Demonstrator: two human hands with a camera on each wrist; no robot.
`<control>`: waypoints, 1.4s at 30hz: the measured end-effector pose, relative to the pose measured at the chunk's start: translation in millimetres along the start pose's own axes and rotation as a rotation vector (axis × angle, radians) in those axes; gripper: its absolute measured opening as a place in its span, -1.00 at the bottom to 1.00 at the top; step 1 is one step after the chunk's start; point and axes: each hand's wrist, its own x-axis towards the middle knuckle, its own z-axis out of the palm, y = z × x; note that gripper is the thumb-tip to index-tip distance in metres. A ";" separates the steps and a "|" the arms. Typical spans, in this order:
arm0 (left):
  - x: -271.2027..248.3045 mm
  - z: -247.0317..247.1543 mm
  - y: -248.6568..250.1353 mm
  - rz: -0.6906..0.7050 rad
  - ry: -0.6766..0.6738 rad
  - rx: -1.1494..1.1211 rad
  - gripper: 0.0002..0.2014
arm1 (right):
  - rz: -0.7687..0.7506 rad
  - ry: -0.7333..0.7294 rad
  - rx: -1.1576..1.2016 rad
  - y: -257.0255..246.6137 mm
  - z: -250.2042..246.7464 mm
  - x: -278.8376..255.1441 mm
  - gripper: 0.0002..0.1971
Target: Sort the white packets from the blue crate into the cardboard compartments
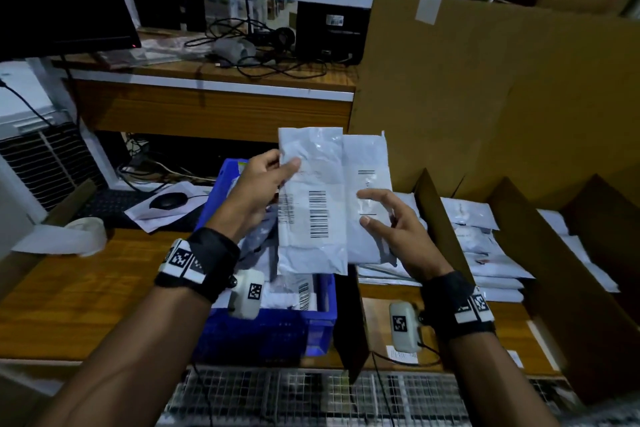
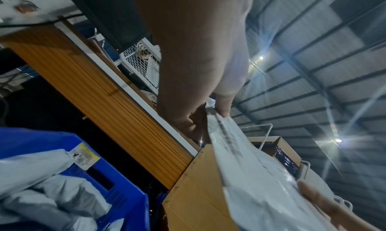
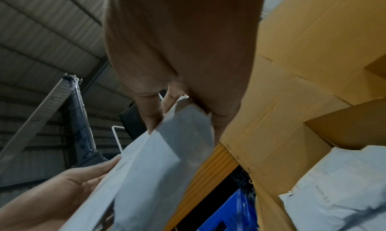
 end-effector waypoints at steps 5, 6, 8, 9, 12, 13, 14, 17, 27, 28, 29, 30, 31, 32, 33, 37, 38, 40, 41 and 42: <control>-3.1 1.5 -6.3 -0.015 -0.012 -0.053 -0.71 | 0.013 0.093 -0.002 -3.0 -4.1 -23.7 -0.41; -4.6 4.1 -7.3 -0.015 -0.019 -0.062 -0.71 | 0.010 0.100 -0.003 -3.9 -5.7 -29.3 -0.37; -8.2 10.5 -9.0 -0.019 -0.035 -0.075 -0.70 | 0.016 0.116 0.022 -6.0 -9.1 -41.8 -0.30; -10.4 14.2 -9.5 -0.023 -0.047 -0.082 -0.70 | 0.023 0.122 0.056 -6.7 -10.7 -48.2 -0.27; -17.8 27.1 -13.3 -0.033 -0.085 -0.101 -0.68 | 0.009 0.143 0.099 -7.7 -18.4 -67.2 -0.18; -21.2 32.3 -14.2 -0.037 -0.093 -0.102 -0.68 | 0.001 0.150 0.084 -7.5 -22.9 -72.0 -0.16; -24.7 38.0 -15.5 -0.042 -0.101 -0.105 -0.68 | -0.005 0.158 0.055 -7.1 -28.5 -76.2 -0.15; -36.6 58.2 -16.8 -0.034 -0.115 -0.093 -0.68 | -0.011 0.163 -0.003 -2.3 -49.4 -86.5 -0.10; -60.7 167.3 -9.1 0.142 -0.071 0.223 -0.81 | 0.071 0.196 0.158 11.0 -155.2 -117.9 -0.08; -60.4 183.0 -9.0 0.143 -0.069 0.220 -0.81 | 0.065 0.205 0.163 12.0 -169.6 -122.1 -0.09; -59.6 197.1 -9.1 0.138 -0.068 0.212 -0.82 | 0.059 0.212 0.163 12.9 -183.1 -126.4 -0.09; -58.2 210.1 -11.2 0.129 -0.062 0.204 -0.82 | 0.057 0.215 0.159 14.7 -196.4 -130.6 -0.10; -57.5 223.0 -13.2 0.119 -0.051 0.202 -0.81 | 0.058 0.216 0.143 17.4 -210.1 -134.4 -0.10; -56.4 233.7 -16.3 0.110 -0.031 0.203 -0.78 | 0.056 0.212 0.122 20.6 -222.7 -137.6 -0.11; -55.8 243.0 -19.5 0.105 -0.014 0.205 -0.75 | 0.054 0.210 0.103 23.9 -234.1 -140.0 -0.11; -43.7 266.7 -34.7 0.050 0.092 0.204 -0.49 | 0.065 0.205 0.067 36.4 -267.8 -143.8 -0.12; -38.1 269.6 -38.4 0.044 0.140 0.209 -0.43 | 0.066 0.209 0.062 38.8 -272.6 -142.6 -0.12; -23.3 273.4 -48.2 0.041 0.249 0.227 -0.46 | 0.074 0.215 0.057 43.4 -279.3 -138.1 -0.13; -16.6 275.6 -50.9 0.051 0.308 0.250 -0.59 | 0.081 0.219 0.057 46.2 -281.8 -134.8 -0.14; -10.0 276.3 -53.0 0.061 0.366 0.292 -0.71 | 0.088 0.218 0.061 48.8 -283.3 -131.5 -0.15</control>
